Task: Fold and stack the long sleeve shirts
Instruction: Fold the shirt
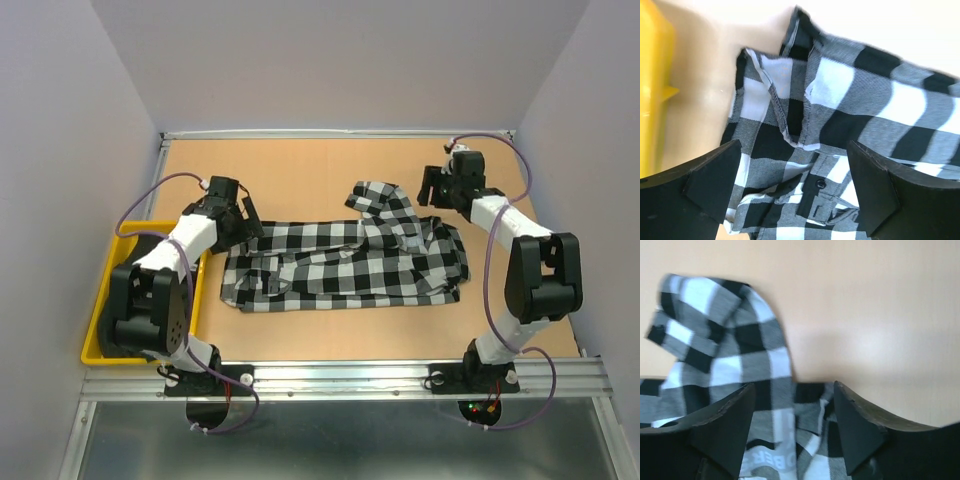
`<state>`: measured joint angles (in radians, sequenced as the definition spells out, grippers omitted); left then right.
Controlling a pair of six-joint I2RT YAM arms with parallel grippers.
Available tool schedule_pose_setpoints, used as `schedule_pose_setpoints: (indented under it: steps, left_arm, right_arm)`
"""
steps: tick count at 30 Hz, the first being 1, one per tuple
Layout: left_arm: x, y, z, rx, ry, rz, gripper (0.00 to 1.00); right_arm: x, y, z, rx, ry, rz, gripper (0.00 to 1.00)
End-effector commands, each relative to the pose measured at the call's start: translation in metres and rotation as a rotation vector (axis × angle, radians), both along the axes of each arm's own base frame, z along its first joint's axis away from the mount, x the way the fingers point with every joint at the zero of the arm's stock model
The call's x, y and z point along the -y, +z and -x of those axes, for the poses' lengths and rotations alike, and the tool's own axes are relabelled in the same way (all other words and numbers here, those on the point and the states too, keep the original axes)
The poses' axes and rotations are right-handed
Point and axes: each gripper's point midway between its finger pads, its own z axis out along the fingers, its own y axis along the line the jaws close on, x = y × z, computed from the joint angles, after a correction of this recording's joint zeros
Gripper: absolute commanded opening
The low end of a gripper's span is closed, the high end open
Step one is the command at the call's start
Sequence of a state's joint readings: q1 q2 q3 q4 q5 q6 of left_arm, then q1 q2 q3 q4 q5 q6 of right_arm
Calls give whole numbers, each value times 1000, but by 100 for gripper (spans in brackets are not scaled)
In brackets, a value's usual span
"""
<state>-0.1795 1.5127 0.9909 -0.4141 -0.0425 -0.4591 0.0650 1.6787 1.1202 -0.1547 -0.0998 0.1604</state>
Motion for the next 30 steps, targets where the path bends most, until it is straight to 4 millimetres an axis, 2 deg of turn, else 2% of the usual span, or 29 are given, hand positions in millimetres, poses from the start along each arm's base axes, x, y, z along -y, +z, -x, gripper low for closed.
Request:
schedule_pose_setpoints:
  steps: [1, 4, 5, 8, 10, 14, 18, 20, 24, 26, 30]
  left_arm:
    - [-9, 47, -17, 162, 33, -31, 99]
    - [-14, 65, -19, 254, 32, -47, 99]
    - [-18, 69, -18, 275, 38, -60, 99]
    - [-23, 83, -13, 352, 28, -83, 99]
    - [-25, 87, -7, 398, 17, -88, 99]
    - [-30, 88, 1, 446, 12, -102, 97]
    - [-31, 70, 8, 436, -5, -116, 96]
    - [-30, 67, 9, 433, -18, -113, 97]
    - [-30, 73, 7, 469, -16, -110, 96]
    - [-30, 74, 7, 477, -15, -109, 96]
    - [-30, 77, 6, 489, -14, -107, 96]
  right_arm:
    - [-44, 61, -24, 197, 227, 126, 72]
    - [-76, 65, -33, 229, 323, 200, 72]
    - [-93, 61, -36, 226, 364, 217, 72]
    - [-111, 53, -42, 228, 420, 278, 72]
    - [-130, 44, -47, 228, 473, 302, 70]
    - [-163, 31, -53, 231, 552, 313, 68]
    - [-185, 9, -64, 215, 603, 329, 68]
    - [-192, 2, -65, 207, 619, 321, 68]
    - [-196, -19, -68, 172, 630, 317, 66]
    - [-198, -23, -70, 168, 632, 317, 65]
    - [-203, -42, -71, 140, 656, 302, 60]
